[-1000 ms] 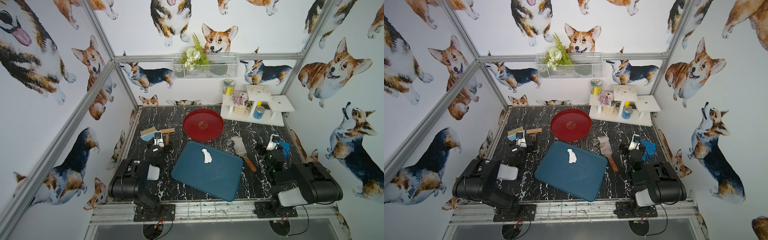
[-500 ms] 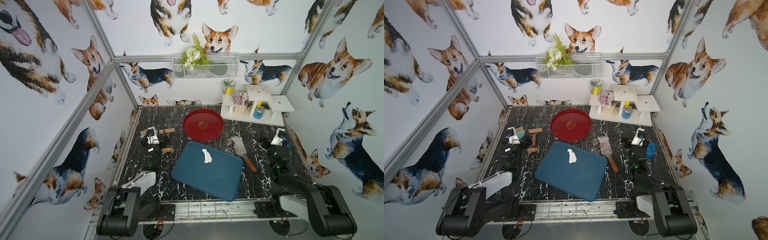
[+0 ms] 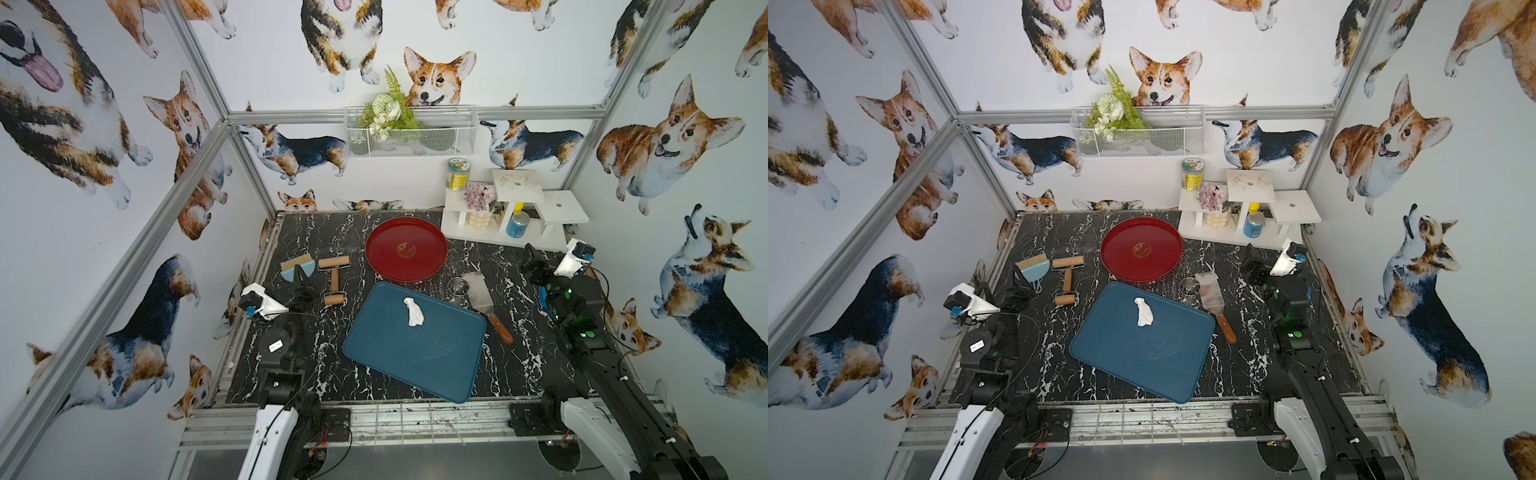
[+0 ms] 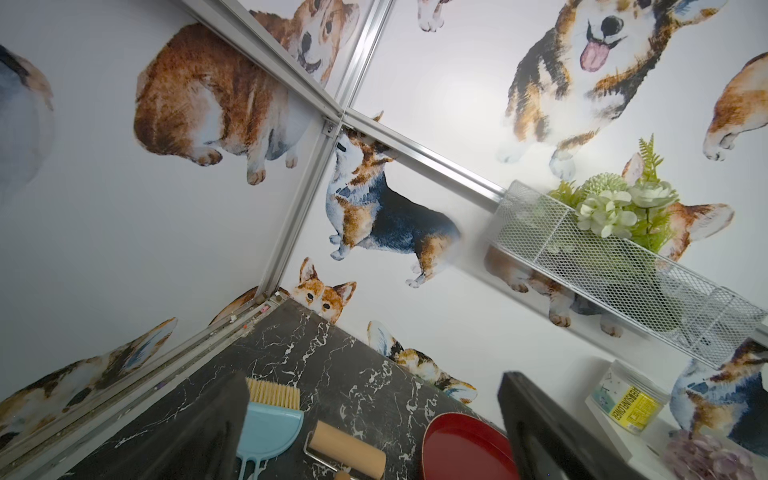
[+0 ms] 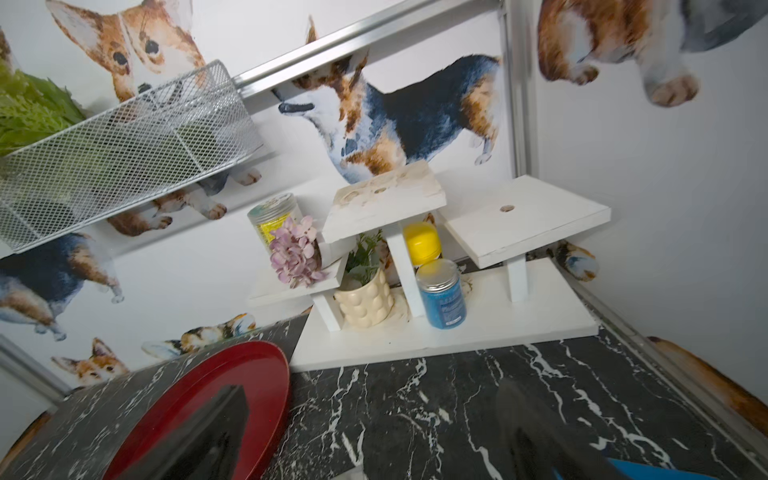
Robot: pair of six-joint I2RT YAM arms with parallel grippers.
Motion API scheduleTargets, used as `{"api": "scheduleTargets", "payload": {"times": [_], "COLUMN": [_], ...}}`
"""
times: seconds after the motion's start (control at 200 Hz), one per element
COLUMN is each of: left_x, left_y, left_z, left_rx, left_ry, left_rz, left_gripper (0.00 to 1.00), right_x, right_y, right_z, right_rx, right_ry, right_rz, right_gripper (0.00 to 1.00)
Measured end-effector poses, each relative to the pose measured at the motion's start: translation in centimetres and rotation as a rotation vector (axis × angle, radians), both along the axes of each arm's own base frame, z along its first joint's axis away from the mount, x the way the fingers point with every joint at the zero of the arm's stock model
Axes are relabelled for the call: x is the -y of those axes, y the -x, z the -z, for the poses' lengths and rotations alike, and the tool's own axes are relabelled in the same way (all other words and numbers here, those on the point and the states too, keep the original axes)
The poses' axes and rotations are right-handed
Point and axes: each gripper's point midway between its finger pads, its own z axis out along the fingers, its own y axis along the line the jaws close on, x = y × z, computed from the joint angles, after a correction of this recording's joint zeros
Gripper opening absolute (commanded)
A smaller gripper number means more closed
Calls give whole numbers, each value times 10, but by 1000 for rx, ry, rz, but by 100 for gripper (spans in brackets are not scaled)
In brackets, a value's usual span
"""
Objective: Roll out the dumpling wrappers from the dough
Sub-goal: Adjust the work surface at the center of the board.
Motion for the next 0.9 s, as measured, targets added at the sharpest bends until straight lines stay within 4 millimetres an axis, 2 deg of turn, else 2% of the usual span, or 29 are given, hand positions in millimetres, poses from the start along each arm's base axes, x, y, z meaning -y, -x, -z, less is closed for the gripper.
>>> {"api": "scheduleTargets", "payload": {"times": [0.085, 0.155, 0.23, 0.31, 0.435, 0.546, 0.636, 0.686, 0.771, 0.901], "left_x": [9, 18, 22, 27, 40, 54, 71, 80, 101, 144], "left_y": [-21, -37, -42, -50, -65, -77, -80, -80, -79, -74], "left_z": [-8, -2, 3, -11, -16, -11, 3, 14, 36, 70], "left_rx": [-83, -161, -221, -235, -298, -373, -442, -485, -568, -694], "left_ry": [-5, -11, -13, -24, -30, -30, -27, -27, -37, -86], "left_rz": [51, 100, 124, 148, 223, 300, 372, 408, 466, 562], "left_gripper": [100, 100, 100, 100, 100, 100, 100, 100, 100, 100], "right_x": [-14, -31, -55, -79, -110, -153, -185, -196, -207, -220], "right_y": [-5, -8, -9, -9, -8, 1, 12, 20, 31, 54], "right_z": [2, -1, -7, -9, 1, 10, 23, 33, 52, 81], "right_rx": [-49, -83, -105, -132, -206, -275, -334, -372, -425, -513], "right_ry": [-31, -33, -30, -25, -14, -1, 15, 14, -6, -30], "right_rz": [-67, -121, -191, -263, -342, -447, -515, -540, -557, -587], "right_gripper": [100, 100, 100, 100, 100, 100, 100, 100, 100, 100]}}
